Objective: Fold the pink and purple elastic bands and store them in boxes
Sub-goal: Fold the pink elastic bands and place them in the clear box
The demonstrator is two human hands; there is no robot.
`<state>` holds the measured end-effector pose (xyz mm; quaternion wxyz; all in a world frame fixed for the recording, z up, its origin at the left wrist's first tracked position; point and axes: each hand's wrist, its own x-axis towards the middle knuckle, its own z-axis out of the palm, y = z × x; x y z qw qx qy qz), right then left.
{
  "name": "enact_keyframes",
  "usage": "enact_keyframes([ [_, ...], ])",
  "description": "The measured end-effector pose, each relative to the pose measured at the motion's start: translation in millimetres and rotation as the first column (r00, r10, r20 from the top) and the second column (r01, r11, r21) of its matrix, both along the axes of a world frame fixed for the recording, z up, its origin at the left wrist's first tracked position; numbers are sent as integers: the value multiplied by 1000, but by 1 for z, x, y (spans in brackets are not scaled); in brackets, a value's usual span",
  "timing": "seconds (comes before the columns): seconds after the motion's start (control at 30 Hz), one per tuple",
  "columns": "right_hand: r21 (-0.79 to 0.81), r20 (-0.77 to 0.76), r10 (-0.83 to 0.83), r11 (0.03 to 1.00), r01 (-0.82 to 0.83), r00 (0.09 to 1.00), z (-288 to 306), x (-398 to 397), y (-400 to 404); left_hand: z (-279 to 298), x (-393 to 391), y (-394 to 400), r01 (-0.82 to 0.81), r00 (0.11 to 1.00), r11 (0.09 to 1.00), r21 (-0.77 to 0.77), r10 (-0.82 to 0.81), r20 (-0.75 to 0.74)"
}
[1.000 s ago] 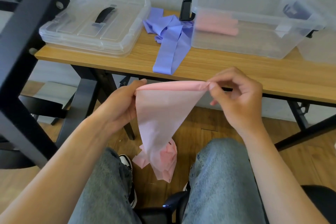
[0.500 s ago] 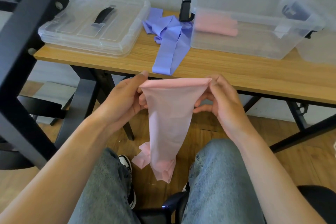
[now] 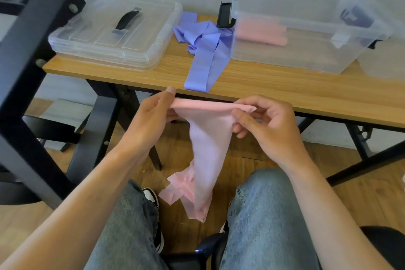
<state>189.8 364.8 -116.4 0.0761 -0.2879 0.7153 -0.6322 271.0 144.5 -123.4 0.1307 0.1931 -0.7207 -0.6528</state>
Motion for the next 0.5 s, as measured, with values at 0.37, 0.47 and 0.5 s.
enact_keyframes([
  [0.37, 179, -188, -77, 978, 112, 979, 14, -18, 14, -7, 8, -8, 226, 944, 963, -146, -253, -213],
  [0.47, 204, -159, -23, 977, 56, 987, 18, -22, 18, -5, 9, -12, 208, 935, 948, -241, -264, -235],
  [0.5, 231, -179, -11, 972, 53, 984, 18, -23, 19, -5, 10, -12, 194, 939, 951, -242, -251, -235],
])
